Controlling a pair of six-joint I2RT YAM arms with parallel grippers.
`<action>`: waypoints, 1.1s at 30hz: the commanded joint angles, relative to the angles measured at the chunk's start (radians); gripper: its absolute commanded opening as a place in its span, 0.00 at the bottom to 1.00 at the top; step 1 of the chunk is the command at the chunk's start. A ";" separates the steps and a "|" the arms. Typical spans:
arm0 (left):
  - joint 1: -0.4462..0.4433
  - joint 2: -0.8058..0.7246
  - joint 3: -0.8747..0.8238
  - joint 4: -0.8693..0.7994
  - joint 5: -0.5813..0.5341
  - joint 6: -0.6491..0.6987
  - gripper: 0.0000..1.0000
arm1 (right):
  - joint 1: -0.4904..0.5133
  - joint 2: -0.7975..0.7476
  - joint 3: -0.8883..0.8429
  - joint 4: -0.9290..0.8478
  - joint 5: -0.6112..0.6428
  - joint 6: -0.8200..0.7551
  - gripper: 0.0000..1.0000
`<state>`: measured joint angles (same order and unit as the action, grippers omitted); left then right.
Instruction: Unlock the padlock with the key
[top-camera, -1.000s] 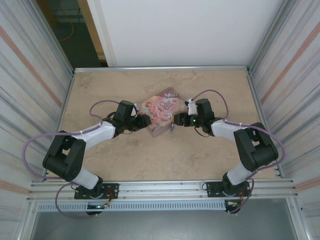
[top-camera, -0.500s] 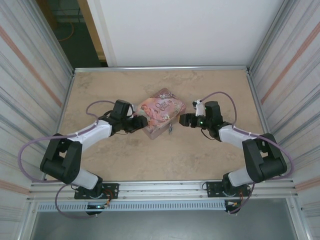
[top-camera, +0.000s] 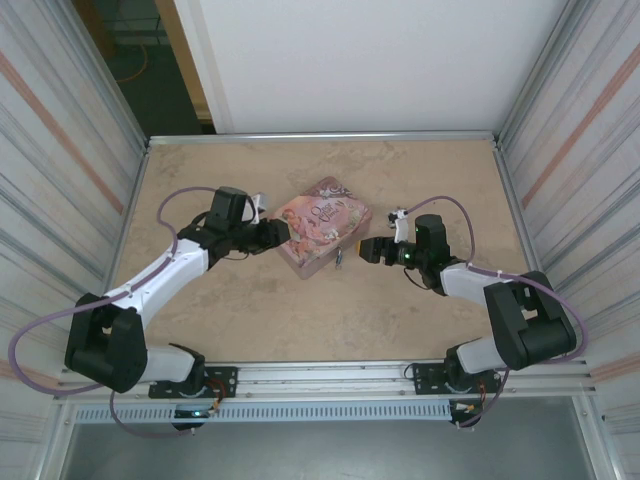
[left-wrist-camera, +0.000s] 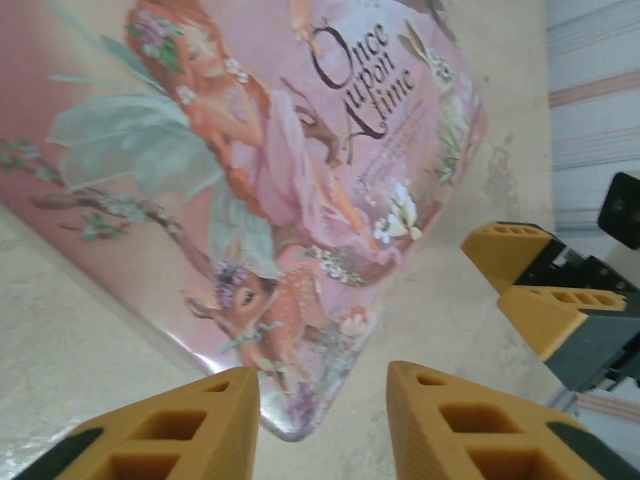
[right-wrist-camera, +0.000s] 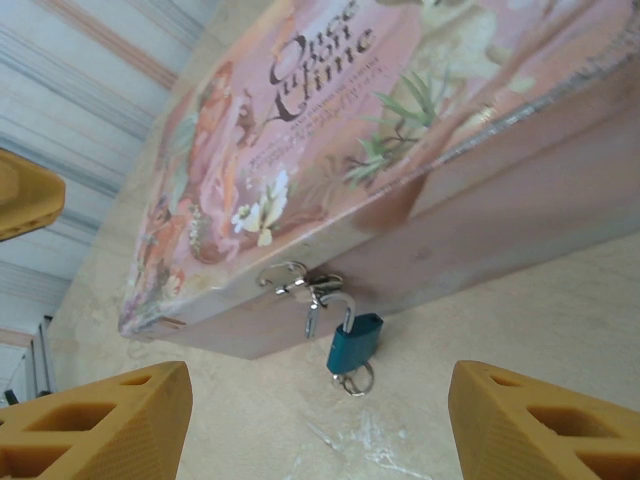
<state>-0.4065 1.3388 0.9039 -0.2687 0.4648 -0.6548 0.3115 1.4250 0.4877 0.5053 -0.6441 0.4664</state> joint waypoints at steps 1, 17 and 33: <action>-0.019 0.029 0.056 0.017 0.094 -0.002 0.34 | 0.019 0.030 -0.009 0.091 -0.040 0.023 0.67; -0.115 0.235 0.147 0.056 0.179 -0.038 0.31 | 0.061 0.213 0.044 0.188 -0.102 0.010 0.65; -0.110 0.310 0.131 0.019 0.140 -0.009 0.30 | 0.096 0.332 0.135 0.152 -0.133 -0.051 0.64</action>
<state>-0.5194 1.6386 1.0344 -0.2317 0.6163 -0.6838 0.4004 1.7313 0.5968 0.6624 -0.7490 0.4511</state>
